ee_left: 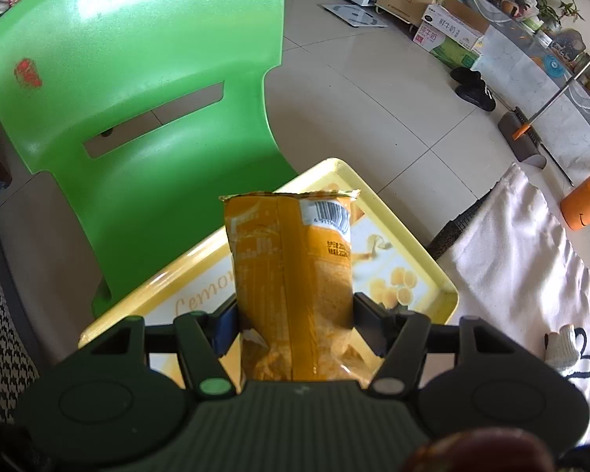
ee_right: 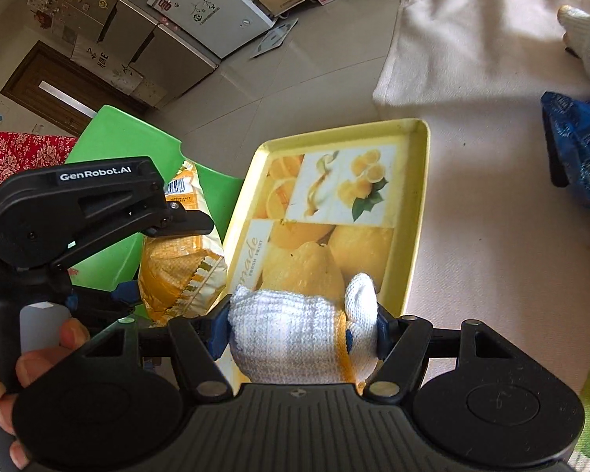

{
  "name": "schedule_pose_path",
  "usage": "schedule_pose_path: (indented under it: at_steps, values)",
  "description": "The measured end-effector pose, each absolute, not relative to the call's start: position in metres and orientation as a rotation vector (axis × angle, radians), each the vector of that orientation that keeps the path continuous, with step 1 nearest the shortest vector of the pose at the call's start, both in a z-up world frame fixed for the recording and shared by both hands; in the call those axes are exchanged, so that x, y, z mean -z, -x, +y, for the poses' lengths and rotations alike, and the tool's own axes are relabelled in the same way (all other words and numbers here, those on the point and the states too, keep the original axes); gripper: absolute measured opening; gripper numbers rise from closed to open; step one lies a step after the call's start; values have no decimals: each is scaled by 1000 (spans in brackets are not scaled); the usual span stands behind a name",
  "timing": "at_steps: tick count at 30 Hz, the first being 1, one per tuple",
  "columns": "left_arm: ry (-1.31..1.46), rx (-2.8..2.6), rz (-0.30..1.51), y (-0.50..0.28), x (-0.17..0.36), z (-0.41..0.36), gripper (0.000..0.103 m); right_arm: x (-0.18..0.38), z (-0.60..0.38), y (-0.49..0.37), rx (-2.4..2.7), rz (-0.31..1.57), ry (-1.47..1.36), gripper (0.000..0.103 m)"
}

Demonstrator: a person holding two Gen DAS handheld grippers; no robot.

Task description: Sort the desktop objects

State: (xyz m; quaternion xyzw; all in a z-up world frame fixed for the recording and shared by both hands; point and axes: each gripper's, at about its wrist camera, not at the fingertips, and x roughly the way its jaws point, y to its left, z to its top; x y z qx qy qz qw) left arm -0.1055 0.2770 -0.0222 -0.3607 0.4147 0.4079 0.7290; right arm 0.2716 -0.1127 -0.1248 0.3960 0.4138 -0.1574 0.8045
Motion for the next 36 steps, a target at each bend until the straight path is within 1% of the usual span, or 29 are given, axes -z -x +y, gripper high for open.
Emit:
schedule_pose_path:
  at_steps: [2,4,6,7,8,9,12,17,19,21,28,36]
  values:
    - [790,-922,907,109,22,279,60,129,-107,-278,306,886,-852,72]
    - [784,-953,901,111,20,282,64,130,-101,-286,271,891,-845,75]
    - [766,-971,888,111,16,281,77,129,-97,-289,261,888,-832,75]
    - [756,-981,875,112,13,280,82,128,-97,-289,260,889,-827,76]
    - [749,-990,866,112,11,280,89,127,-99,-288,260,891,-824,78]
    - [740,-999,856,112,8,279,91,126,-101,-287,267,895,-822,80]
    - [732,-986,830,111,1,276,94,117,-107,-281,299,887,-794,80]
    - [719,-937,827,100,-2,265,96,103,-123,-267,351,873,-761,80]
    - [722,-922,825,97,-2,261,98,99,-132,-260,369,864,-775,80]
    - [724,-918,820,95,-3,258,102,95,-140,-251,389,850,-794,80]
    - [701,-829,835,79,-3,237,102,80,-159,-223,467,839,-796,80]
    - [688,-721,896,60,6,205,102,76,-181,-185,510,837,-921,80]
